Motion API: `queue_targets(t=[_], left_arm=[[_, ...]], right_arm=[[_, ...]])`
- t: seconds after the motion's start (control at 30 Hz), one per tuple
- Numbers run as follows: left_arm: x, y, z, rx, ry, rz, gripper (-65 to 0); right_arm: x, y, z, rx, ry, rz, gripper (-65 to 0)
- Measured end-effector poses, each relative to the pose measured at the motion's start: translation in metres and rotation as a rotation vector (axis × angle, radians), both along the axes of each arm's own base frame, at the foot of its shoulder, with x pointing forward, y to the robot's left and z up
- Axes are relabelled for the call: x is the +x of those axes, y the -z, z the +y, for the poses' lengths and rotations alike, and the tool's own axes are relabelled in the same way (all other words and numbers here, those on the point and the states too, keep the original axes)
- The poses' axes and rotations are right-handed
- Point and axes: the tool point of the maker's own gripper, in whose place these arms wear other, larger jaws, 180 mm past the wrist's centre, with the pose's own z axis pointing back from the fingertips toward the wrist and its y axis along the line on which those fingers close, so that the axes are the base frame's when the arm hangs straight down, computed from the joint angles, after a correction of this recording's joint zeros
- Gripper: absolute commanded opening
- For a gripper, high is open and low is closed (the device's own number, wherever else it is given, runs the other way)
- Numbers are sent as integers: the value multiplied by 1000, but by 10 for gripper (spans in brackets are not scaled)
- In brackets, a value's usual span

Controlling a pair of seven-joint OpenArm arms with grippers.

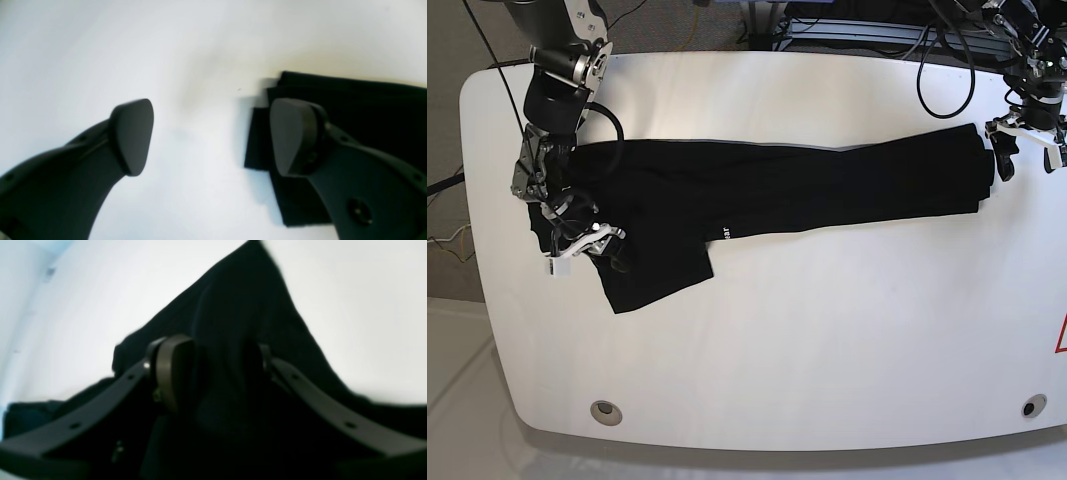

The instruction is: Fold the T-shirt properly

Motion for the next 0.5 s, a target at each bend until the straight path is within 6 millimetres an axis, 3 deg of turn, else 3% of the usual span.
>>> queue_targets(t=[0.07,0.13,0.27,0.37,0.5], left_arm=[[0,-2,0,4,2,-3,-123],[1,-4,1,7,-3,-11,-123],[2,-5,2,12,1,-10,-124],[4,-8,2,16,4,-20,-123],[4,-8,3,18,2,-21,-122]], right_arm=[[-1,-6,10,-26,-20,-28,-361],[-4,-9,30,-109,-95,-22,-361],[-17,-8,77,-110,-214,-21,-354],[-24,-5,99,-114,-255,-21,-296],[-20,-11,118,-116,-174,-78,-304]])
